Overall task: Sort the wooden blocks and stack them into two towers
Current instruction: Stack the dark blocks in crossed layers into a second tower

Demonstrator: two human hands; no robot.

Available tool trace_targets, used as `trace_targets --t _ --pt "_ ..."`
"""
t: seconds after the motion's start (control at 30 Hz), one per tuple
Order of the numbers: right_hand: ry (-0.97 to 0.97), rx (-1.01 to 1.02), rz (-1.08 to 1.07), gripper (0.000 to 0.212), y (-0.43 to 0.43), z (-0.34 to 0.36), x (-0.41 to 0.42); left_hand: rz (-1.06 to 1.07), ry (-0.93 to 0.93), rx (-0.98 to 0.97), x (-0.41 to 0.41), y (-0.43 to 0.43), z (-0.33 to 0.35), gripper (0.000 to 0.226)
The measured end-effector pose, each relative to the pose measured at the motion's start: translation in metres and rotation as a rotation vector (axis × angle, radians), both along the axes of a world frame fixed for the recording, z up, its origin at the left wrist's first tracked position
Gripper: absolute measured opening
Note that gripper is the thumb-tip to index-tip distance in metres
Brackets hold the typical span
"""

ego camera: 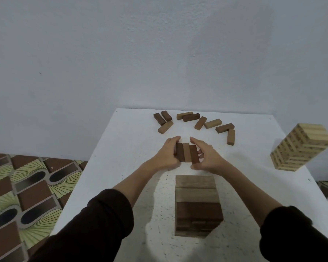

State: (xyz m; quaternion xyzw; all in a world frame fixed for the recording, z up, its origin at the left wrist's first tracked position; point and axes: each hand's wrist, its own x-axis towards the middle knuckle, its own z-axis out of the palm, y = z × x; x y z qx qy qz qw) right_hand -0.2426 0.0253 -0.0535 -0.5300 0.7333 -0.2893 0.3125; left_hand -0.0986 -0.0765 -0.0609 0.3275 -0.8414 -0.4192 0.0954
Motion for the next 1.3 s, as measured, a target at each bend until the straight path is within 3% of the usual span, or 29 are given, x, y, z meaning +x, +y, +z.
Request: trace_targets --t 0.13,0.8,1.03,1.3 --pt "-0.028 -0.008 -0.022 0.093 0.0 -0.005 0.0 -0.082 0.013 0.024 0.002 -0.002 0.002 0.096" --pt "-0.03 -0.052 -0.006 0.088 0.001 -0.005 0.004 -0.042 0.069 0.103 0.003 0.007 0.004 0.096" --pt "-0.177 -0.129 0.004 0.084 0.011 0.028 0.004 -0.05 0.137 0.071 0.012 0.009 0.035 0.103" --pt "-0.166 -0.233 0.035 0.082 0.036 0.09 0.02 -0.076 0.255 0.016 0.034 0.026 0.091 0.1"
